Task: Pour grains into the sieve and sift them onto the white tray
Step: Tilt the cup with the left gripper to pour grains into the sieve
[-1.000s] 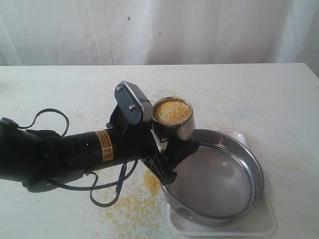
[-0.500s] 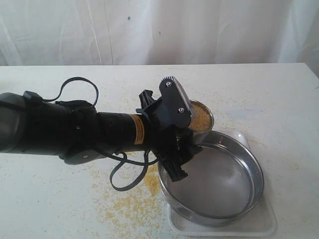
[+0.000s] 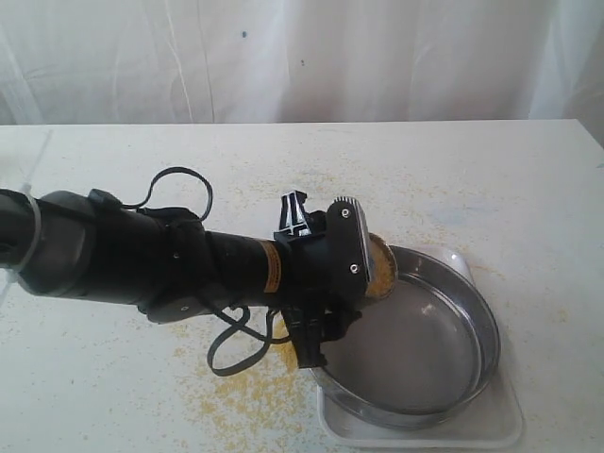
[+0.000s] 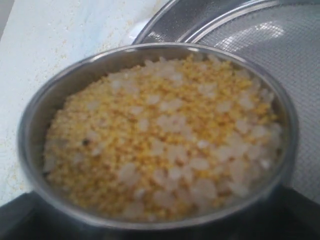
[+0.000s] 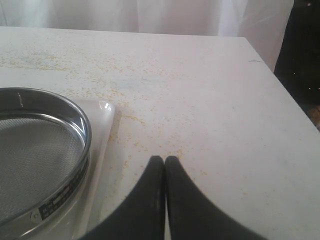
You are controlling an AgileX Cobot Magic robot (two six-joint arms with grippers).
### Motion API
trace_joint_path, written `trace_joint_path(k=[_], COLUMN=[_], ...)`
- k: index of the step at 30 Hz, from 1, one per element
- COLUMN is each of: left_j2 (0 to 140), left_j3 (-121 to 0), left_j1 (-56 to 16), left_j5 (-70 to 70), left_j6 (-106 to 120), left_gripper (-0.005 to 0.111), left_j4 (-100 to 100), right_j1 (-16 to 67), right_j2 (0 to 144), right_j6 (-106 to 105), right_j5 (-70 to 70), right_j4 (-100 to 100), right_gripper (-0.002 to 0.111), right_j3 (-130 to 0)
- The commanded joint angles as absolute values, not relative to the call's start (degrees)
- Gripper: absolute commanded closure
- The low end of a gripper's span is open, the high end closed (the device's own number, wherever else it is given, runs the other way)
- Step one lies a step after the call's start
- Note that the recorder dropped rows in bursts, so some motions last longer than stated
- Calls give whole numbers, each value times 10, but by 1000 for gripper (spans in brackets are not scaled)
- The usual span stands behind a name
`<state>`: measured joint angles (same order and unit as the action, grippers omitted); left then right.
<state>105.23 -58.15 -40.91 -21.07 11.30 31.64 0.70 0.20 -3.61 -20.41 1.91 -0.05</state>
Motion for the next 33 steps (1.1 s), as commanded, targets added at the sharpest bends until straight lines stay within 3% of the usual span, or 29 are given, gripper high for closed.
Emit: trace_joint_path(k=[1, 12, 33], left_j2=[1046, 1046, 1046], left_j3=[-591, -647, -648], left_j1=[-413, -413, -413], left_j5=[-229, -226, -227], left_j6=[193, 292, 569], left_gripper=[107, 107, 107], left_j4=[309, 309, 255], right_j1=[11, 11, 11], right_j2=[0, 0, 0], right_j6=[-41, -41, -41], right_j5=[-202, -202, -202], right_j4=[20, 21, 21], right_gripper=[108, 108, 108], right_j3=[0, 0, 0])
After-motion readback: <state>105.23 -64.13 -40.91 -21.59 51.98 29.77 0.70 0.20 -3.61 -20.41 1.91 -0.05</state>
